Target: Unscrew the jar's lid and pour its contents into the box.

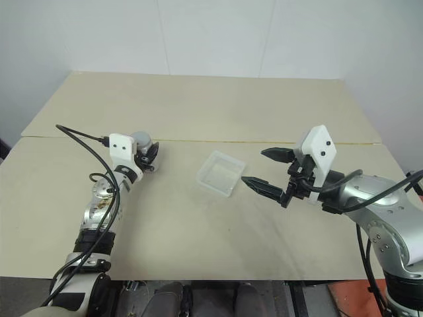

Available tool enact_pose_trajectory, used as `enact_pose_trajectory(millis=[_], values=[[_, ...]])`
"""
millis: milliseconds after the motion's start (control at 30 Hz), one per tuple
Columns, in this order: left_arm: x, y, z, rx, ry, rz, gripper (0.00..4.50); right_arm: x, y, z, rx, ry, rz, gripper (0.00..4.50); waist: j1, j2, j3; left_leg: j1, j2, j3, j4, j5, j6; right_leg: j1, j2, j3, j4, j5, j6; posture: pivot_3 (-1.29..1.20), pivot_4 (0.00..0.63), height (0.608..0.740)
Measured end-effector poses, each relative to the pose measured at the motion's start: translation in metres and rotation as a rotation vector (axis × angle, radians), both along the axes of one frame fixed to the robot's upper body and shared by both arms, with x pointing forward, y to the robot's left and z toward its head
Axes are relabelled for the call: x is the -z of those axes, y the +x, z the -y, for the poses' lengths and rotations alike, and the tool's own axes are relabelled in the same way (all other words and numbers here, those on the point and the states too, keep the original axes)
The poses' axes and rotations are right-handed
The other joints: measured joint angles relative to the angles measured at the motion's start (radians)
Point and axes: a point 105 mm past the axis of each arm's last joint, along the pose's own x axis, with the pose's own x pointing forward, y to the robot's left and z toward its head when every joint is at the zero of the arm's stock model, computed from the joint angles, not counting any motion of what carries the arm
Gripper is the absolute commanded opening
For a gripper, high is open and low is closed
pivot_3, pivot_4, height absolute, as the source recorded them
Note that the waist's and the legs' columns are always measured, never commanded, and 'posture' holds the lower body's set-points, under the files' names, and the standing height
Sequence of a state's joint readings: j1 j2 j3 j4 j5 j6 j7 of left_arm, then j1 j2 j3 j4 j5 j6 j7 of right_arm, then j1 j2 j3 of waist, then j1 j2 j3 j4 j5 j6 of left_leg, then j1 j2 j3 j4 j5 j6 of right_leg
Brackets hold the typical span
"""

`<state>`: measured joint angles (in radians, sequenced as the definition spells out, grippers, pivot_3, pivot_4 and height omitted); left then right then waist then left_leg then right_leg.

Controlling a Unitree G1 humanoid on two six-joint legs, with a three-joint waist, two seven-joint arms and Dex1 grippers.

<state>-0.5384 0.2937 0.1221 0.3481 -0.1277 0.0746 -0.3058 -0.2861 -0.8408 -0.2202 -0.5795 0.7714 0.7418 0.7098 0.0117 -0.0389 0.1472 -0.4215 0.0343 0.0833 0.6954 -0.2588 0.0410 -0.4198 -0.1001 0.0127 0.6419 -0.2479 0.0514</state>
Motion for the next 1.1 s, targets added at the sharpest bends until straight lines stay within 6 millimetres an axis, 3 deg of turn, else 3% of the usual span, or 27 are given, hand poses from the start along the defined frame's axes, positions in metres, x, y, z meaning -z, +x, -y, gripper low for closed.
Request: enact_pose_trajectory(millis=[133,333,500,633,800,1100], values=[[-0.010,-0.006,-0.001,0.162,0.015,-0.032,2.02,-0.007,0.001,-0.008,-0.032,0.006,0.024,4.50,-0.002,0.000,0.000,0.000,0.001,0.000,0.000,0.000,-0.001,-0.001,0.001,0.000,0.000,0.000,0.000,0.00,0.150,0.740],[-0.053,-0.031,0.008,0.601,0.057,-0.052,2.02,-0.021,0.009,-0.030,-0.106,0.061,0.054,4.50,-0.006,0.000,0.000,0.000,0.001,0.001,0.000,0.001,-0.001,-0.001,0.001,0.000,0.000,0.000,0.000,0.00,0.150,0.740],[-0.079,-0.052,0.023,0.937,0.097,-0.054,2.02,-0.046,0.011,-0.073,-0.242,0.163,0.081,4.50,-0.008,0.000,0.000,-0.001,0.001,0.002,0.000,0.001,-0.001,-0.001,0.002,0.000,0.000,0.000,0.000,0.00,0.150,0.740],[-0.080,-0.058,0.037,1.136,0.140,-0.063,2.02,-0.065,0.016,-0.111,-0.310,0.223,0.070,4.50,-0.010,0.000,0.000,-0.002,0.001,0.005,0.001,0.002,-0.002,-0.002,0.002,-0.001,0.000,0.000,0.000,0.00,0.150,0.740],[-0.077,-0.054,0.057,1.236,0.169,-0.062,2.02,-0.068,0.020,-0.142,-0.337,0.232,0.033,4.50,-0.011,0.001,0.000,-0.004,0.001,0.005,0.001,0.003,-0.005,-0.002,0.002,-0.002,0.000,0.000,0.000,0.00,0.150,0.740],[-0.082,-0.050,0.068,1.288,0.202,-0.027,2.02,-0.058,0.037,-0.156,-0.256,0.198,0.003,4.50,-0.027,0.001,0.000,-0.005,0.001,0.002,0.001,0.003,-0.005,-0.004,0.003,-0.002,0.001,0.000,0.000,0.00,0.150,0.740]])
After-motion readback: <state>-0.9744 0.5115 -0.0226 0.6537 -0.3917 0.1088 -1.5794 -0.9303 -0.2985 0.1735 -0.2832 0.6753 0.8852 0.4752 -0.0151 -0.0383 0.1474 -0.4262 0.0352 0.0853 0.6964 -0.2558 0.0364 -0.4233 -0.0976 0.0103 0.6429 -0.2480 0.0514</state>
